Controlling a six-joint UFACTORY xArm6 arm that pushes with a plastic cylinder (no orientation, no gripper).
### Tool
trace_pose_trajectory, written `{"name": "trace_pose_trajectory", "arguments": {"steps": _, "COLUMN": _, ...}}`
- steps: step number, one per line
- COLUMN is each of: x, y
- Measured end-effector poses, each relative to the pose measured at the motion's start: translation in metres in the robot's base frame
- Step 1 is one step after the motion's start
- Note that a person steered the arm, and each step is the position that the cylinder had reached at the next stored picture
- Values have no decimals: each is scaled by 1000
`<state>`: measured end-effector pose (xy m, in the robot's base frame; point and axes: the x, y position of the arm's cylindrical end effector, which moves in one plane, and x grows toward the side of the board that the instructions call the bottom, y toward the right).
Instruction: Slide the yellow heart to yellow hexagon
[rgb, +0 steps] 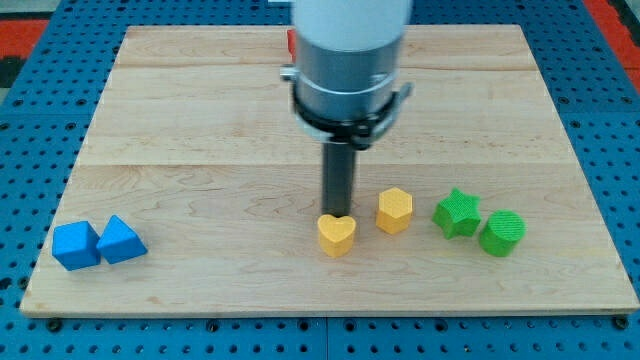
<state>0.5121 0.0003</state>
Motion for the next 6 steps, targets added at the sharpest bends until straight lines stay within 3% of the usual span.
{"name": "trace_pose_trajectory", "arguments": {"steps": 2, "x": -11, "y": 88}}
{"name": "trace_pose_trajectory", "arguments": {"steps": 3, "x": -11, "y": 86}}
{"name": "trace_pose_trajectory", "arguments": {"steps": 5, "x": 7, "y": -77}}
{"name": "trace_pose_trajectory", "arguments": {"steps": 6, "x": 22, "y": -41}}
